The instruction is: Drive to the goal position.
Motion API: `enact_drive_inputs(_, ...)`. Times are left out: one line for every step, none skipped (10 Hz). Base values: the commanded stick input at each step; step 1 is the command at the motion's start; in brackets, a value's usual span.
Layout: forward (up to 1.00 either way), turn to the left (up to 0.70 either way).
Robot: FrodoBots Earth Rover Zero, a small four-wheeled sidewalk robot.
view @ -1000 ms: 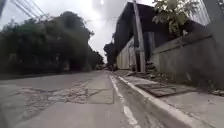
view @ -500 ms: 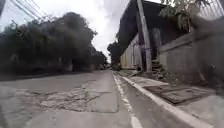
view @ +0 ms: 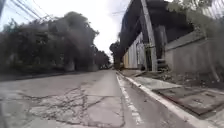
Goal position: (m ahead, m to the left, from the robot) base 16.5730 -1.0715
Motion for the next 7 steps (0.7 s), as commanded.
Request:
enact_drive_inputs(0.70, -0.02)
enact_drive_inputs(0.70, -0.12)
enact_drive_inputs(0.70, -0.31)
enact_drive_inputs(0.70, -0.35)
enact_drive_inputs(0.70, -0.14)
enact_drive_inputs(0.70, 0.00)
enact_drive_inputs(0.70, 0.00)
